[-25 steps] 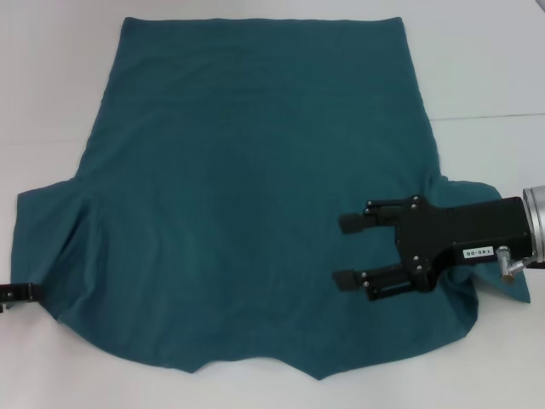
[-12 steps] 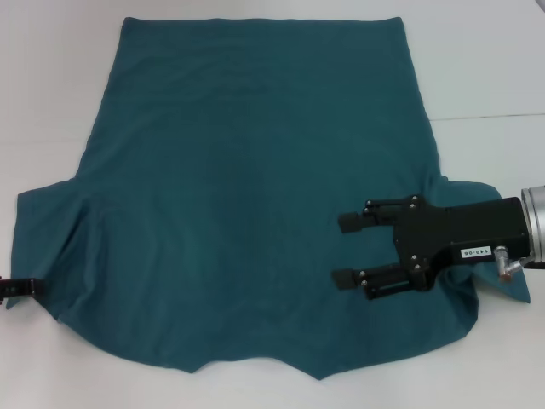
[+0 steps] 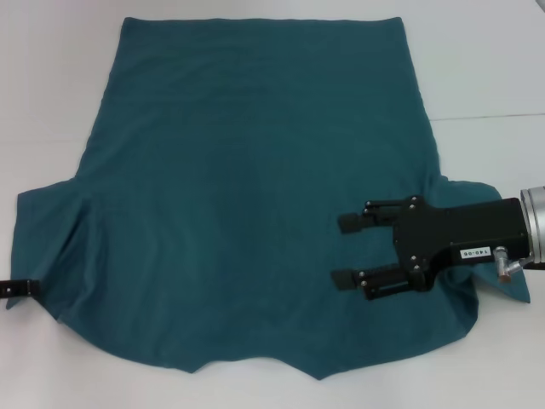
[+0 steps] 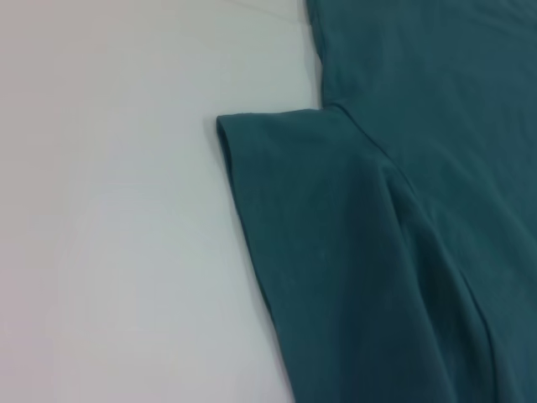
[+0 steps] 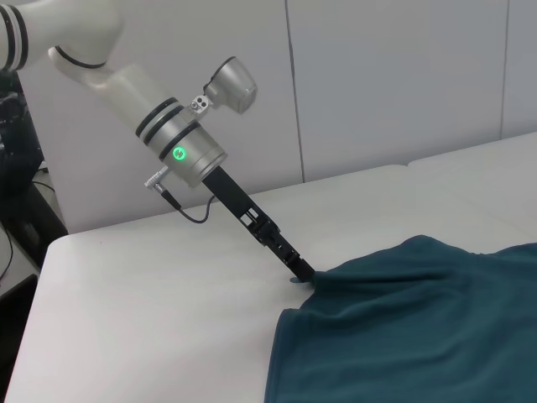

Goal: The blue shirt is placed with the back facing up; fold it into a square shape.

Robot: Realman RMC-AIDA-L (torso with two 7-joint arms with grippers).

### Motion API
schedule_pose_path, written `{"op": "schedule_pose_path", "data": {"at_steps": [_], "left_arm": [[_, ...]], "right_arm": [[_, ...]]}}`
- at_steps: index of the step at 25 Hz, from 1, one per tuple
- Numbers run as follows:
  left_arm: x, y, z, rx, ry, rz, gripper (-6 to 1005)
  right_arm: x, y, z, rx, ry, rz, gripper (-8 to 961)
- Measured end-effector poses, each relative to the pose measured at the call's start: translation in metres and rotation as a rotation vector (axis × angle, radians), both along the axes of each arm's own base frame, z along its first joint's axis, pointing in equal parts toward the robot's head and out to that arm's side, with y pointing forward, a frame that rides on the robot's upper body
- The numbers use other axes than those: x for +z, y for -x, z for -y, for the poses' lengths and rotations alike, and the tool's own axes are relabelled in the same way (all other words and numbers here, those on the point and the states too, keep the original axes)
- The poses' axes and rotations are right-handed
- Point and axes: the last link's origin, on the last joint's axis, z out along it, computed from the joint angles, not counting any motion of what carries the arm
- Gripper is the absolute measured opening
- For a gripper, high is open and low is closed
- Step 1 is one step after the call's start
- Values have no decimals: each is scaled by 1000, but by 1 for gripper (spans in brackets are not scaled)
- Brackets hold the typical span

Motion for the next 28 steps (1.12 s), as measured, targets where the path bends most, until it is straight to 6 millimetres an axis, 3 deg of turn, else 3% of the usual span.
{"op": "schedule_pose_path", "data": {"at_steps": [15, 23, 28], "left_arm": [[-13, -9, -5, -40, 36, -32, 817], [-15, -13, -11, -60, 30, -45, 620], [-14, -13, -11, -56, 28, -43, 373]], "right_arm": [[-1, 0, -1, -2, -4, 0, 882], [-1, -2, -1, -11, -11, 2, 880], [-1, -2, -1, -13, -12, 0, 881]]}}
